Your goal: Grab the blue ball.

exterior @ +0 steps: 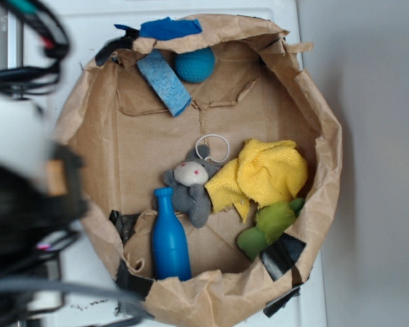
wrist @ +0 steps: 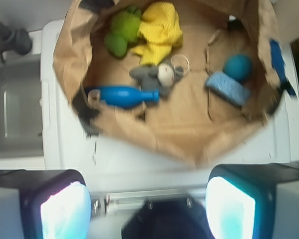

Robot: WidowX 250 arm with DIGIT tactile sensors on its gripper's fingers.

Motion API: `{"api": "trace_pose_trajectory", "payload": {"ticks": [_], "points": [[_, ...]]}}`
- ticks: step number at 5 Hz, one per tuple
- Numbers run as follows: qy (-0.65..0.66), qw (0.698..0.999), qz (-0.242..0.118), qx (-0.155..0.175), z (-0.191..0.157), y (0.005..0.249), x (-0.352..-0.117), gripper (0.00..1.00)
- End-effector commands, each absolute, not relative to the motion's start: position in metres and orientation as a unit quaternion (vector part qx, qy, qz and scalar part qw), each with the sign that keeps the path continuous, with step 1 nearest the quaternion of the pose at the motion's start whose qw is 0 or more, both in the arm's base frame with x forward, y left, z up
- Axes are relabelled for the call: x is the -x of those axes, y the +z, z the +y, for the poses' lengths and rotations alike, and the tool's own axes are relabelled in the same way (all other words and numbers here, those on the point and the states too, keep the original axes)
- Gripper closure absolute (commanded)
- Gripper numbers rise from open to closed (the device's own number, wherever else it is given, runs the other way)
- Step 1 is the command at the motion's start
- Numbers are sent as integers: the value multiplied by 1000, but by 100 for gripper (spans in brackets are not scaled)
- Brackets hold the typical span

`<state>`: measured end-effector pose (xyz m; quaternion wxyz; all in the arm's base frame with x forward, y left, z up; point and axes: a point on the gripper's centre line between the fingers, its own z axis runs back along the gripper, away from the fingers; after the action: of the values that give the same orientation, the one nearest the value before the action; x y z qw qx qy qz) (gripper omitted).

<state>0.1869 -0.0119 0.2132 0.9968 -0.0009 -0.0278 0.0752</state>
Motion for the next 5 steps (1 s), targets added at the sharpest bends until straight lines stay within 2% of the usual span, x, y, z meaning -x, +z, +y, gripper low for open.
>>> {"api": "trace_pose_trajectory", "payload": {"ticks": [1, 2, 3, 5], "points": [[178, 983, -44, -7, 32, 194, -240, 0], [261, 964, -44, 5, 46, 176, -243, 0], [292, 955, -49, 6, 53, 173, -237, 0], [292, 955, -49, 6, 53, 173, -237, 0]]}}
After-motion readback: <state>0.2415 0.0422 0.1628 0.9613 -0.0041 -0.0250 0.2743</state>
